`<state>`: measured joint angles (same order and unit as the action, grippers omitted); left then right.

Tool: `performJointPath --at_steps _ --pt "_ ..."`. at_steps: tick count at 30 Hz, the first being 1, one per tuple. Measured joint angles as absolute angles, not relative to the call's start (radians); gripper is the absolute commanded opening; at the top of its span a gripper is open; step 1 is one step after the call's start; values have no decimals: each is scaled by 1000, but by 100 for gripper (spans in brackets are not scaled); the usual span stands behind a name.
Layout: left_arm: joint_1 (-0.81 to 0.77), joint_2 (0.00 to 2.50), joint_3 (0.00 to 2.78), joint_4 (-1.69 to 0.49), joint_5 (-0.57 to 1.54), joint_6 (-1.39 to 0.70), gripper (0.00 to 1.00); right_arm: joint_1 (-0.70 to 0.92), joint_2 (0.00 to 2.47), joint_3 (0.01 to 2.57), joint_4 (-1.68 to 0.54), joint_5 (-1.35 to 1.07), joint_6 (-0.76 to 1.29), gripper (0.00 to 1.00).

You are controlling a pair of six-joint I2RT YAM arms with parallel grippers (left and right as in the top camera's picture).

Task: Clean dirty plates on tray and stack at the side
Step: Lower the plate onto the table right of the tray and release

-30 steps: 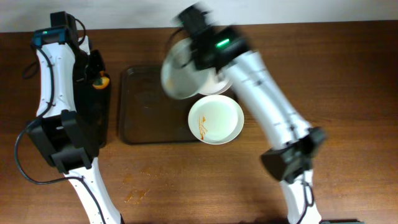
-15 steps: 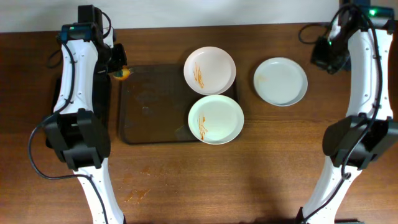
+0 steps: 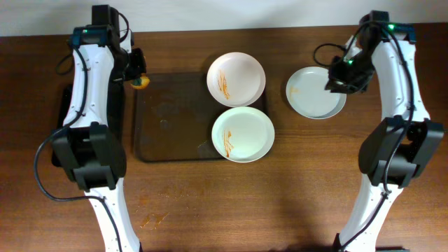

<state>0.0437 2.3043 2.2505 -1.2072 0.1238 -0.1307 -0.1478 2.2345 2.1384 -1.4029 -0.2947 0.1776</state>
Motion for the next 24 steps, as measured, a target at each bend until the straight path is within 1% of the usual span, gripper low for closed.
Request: performJointPath --at_steps 5,8,11,15,16,17,18,21,24 --pt "20 2304 2251 -1207 124 -131 0 -77 2234 2138 -1515 -368 175 27" --pt "20 2304 2251 -1207 124 -131 0 3 2234 2137 -1583 -350 178 34" --pt "20 2304 2251 -1207 124 -131 0 102 2234 2114 -1597 -295 203 34" --pt "20 2304 2251 -1206 124 -131 0 194 2234 2039 -1556 -210 252 35" --pt "20 2304 2251 -1206 124 -131 1 211 2234 2016 -1537 -188 266 38" --pt "20 2304 2251 -1206 124 -131 0 223 2234 1993 -1523 -159 286 45" --pt "20 2304 2251 -1206 124 -131 0 231 2234 1975 -1506 -130 301 46" --pt "20 2304 2251 -1200 124 -131 1 234 2234 1910 -1440 -70 323 46" --pt "20 2304 2251 -1199 124 -131 0 234 2234 1845 -1385 -69 327 46"
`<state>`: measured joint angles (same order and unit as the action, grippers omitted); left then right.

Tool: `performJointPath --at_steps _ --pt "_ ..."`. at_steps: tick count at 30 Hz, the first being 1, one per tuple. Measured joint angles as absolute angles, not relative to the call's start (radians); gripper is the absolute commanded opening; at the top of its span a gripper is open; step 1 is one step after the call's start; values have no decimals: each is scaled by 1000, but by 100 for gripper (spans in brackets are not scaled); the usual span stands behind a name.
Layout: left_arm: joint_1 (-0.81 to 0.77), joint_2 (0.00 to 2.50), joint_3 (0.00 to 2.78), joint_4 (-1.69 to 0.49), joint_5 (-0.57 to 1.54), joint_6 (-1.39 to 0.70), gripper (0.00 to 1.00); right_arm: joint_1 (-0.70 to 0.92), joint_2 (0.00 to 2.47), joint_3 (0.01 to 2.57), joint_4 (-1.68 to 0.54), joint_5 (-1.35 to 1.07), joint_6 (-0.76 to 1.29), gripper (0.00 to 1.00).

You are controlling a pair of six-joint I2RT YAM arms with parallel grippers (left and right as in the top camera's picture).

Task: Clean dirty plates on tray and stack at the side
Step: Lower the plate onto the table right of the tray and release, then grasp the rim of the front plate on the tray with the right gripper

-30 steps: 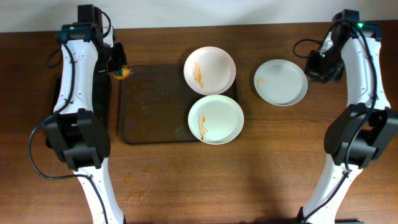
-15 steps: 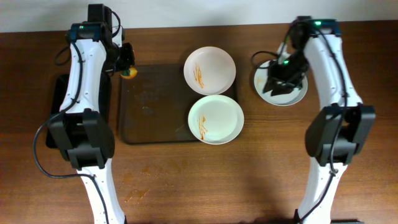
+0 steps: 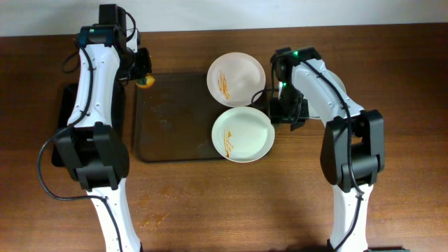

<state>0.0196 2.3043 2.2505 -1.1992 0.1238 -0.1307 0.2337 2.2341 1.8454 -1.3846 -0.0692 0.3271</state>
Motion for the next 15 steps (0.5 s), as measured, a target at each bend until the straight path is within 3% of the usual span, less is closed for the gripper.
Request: performJointPath --at_steps 7,12,15 --pt "20 2304 2251 -1199 124 -131 0 245 2234 1819 -1307 -140 279 43" --pt "20 2304 2251 -1199 124 -131 1 252 2234 1763 -1285 -152 272 5" --pt "20 2304 2251 -1199 124 -131 0 255 2232 1762 -1285 -171 281 4"
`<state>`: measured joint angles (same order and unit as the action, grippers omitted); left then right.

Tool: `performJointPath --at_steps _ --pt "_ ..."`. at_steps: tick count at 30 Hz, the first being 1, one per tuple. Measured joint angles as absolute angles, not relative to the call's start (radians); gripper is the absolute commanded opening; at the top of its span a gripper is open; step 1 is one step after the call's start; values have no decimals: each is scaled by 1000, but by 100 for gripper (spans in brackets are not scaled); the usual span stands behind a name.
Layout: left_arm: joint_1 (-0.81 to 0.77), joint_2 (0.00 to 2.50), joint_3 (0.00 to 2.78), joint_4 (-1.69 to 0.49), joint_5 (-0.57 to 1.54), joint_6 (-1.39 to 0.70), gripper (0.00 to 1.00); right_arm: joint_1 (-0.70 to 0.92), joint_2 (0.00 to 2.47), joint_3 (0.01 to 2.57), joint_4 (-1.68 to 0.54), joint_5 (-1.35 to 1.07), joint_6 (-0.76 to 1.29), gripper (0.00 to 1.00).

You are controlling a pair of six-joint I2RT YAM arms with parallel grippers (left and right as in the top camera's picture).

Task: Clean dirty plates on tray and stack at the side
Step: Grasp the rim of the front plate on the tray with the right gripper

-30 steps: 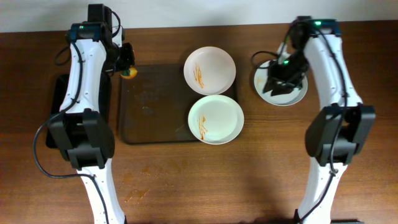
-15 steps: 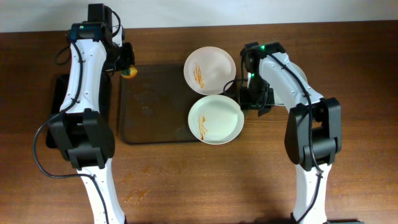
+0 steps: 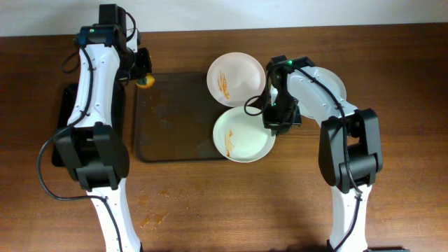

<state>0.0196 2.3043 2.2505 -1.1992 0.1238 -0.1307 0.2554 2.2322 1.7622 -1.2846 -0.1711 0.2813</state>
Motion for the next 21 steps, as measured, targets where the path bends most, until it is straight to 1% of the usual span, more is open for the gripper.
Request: performJointPath --at_steps 8,10,12,16,21 --pt "20 2304 2251 -1199 124 -131 1 270 2232 1800 -1328 -209 288 4" --pt "20 2304 2251 -1199 124 -131 0 302 2232 1838 -1330 -208 289 4" --pt "20 2304 2251 -1200 124 -131 0 372 2232 1878 -1310 -210 308 4" --pt "20 2304 2251 -1200 124 -131 0 490 2232 1883 -1142 -202 399 4" --pt "20 2304 2251 -1201 124 -131 1 575 2236 1884 -951 -138 586 4"
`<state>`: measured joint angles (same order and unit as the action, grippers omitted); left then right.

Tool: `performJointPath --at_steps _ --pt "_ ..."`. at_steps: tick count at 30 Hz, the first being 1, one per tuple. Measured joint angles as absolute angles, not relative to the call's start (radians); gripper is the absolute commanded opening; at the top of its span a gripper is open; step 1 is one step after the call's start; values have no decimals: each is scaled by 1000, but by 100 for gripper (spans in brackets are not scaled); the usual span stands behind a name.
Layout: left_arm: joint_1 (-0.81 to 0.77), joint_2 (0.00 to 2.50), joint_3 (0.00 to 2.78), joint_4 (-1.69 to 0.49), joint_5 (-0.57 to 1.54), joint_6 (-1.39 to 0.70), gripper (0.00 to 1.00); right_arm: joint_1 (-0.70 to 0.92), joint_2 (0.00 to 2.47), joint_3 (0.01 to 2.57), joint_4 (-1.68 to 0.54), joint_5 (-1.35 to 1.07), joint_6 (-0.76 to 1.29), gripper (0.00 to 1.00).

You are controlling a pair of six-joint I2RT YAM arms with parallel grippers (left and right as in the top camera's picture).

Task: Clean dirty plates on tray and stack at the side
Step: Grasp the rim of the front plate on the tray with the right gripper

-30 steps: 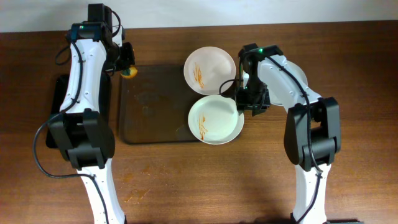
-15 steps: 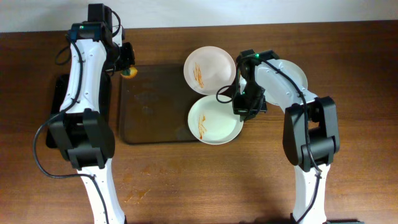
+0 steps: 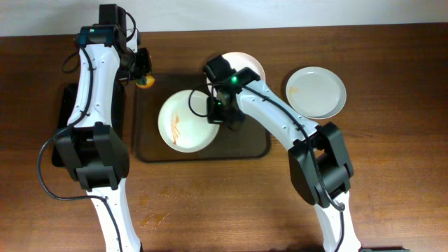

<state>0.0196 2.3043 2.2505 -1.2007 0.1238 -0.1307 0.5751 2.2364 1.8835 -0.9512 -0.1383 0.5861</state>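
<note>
A pale green plate (image 3: 183,120) with orange streaks lies in the middle of the dark brown tray (image 3: 245,145). My right gripper (image 3: 213,114) sits at its right rim, shut on that rim. A white plate (image 3: 245,68) with orange smears rests at the tray's back right corner, partly under my right arm. To the right of the tray, a clean pale plate (image 3: 316,92) lies on the table. My left gripper (image 3: 142,78) hovers at the tray's back left corner, shut on an orange sponge (image 3: 144,82).
A black pad (image 3: 64,112) lies left of the tray under the left arm. Orange smudges (image 3: 154,220) mark the wooden table near the front left.
The pale green plate has gone from the tray's right front edge to the tray's middle, with my right gripper on its right rim. The left arm and sponge have not moved.
My right gripper was first over the clean plate on the table at the right. Then it stood at the right rim of the pale green plate on the tray's edge, then on that rim. Now the plate lies mid-tray. The left gripper held the sponge throughout.
</note>
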Motion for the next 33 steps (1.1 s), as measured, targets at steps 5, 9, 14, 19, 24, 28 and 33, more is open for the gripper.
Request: performJointPath --at_steps 5,9,14,19,24,28,33 --pt "20 2304 2251 -1205 124 -131 0 606 2294 1887 -911 -113 681 44" --pt "20 2304 2251 -1210 124 -131 0 606 2312 1887 -905 -113 707 51" --pt "20 2304 2251 -1236 124 -127 1 602 2312 1888 -863 -121 691 39" --pt "20 2304 2251 -1317 124 -86 1 600 2326 1890 -867 -176 672 25" --pt "20 2304 2240 -1325 124 -71 1 594 2354 1890 -883 -235 670 22" --pt "20 2304 2214 -1325 124 -71 1 593 2354 1890 -890 -257 675 4" --pt "20 2304 2212 -1316 124 -68 1 592 2354 1890 -823 -253 688 4"
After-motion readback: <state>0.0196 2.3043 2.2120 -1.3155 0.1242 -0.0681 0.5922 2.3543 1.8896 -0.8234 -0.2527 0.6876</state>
